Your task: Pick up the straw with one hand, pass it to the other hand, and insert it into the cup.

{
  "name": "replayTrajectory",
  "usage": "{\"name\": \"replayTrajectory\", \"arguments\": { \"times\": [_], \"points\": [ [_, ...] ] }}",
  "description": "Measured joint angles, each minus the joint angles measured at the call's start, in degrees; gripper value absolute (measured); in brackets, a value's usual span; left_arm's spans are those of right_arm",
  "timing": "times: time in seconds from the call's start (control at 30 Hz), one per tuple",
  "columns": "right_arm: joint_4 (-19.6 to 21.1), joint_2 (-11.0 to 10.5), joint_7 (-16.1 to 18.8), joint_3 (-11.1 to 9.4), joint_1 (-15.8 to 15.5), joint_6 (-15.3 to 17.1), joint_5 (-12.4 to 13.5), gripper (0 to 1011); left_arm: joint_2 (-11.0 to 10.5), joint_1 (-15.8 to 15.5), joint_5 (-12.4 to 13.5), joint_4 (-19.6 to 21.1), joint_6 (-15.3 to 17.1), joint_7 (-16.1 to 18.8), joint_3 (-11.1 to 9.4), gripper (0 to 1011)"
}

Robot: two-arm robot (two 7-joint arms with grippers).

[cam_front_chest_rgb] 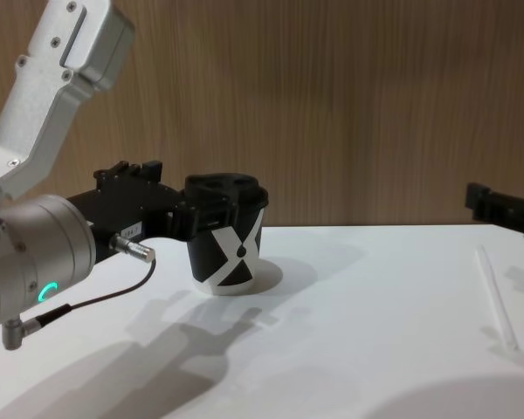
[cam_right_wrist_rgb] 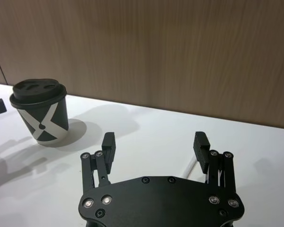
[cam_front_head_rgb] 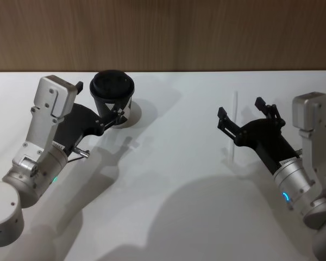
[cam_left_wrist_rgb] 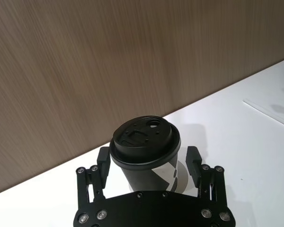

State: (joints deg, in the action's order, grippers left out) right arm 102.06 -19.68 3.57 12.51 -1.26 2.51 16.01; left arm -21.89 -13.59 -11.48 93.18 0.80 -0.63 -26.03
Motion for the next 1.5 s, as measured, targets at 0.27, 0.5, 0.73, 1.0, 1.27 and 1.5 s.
{"name": "replayTrajectory", "arguments": {
  "times": [0.27,0.5,0.73,1.0,1.27,1.5],
  "points": [
    [2.5,-1.1,-2.4,-1.6,-1.5,4.0,-1.7,1001,0.0,0.0,0.0,0.0,0.0,0.0,0.0,1003],
    [3.4,-1.7,-3.9,-2.9,-2.1,7.8,-2.5,1001,0.0,0.0,0.0,0.0,0.0,0.0,0.0,1003],
    [3.2,-2.6,-4.1,-3.7,-2.2,11.1,-2.9,1001,0.0,0.0,0.0,0.0,0.0,0.0,0.0,1003],
    [2.6,-3.3,-2.5,-3.4,-1.3,13.5,-3.1,1001,0.0,0.0,0.0,0.0,0.0,0.0,0.0,1003],
    [2.0,-3.4,-1.1,-2.4,-0.2,15.9,-3.5,1001,0.0,0.0,0.0,0.0,0.0,0.0,0.0,1003],
    [1.1,-2.5,-1.2,-1.9,0.7,17.6,-4.0,1001,0.0,0.0,0.0,0.0,0.0,0.0,0.0,1003]
  ]
}}
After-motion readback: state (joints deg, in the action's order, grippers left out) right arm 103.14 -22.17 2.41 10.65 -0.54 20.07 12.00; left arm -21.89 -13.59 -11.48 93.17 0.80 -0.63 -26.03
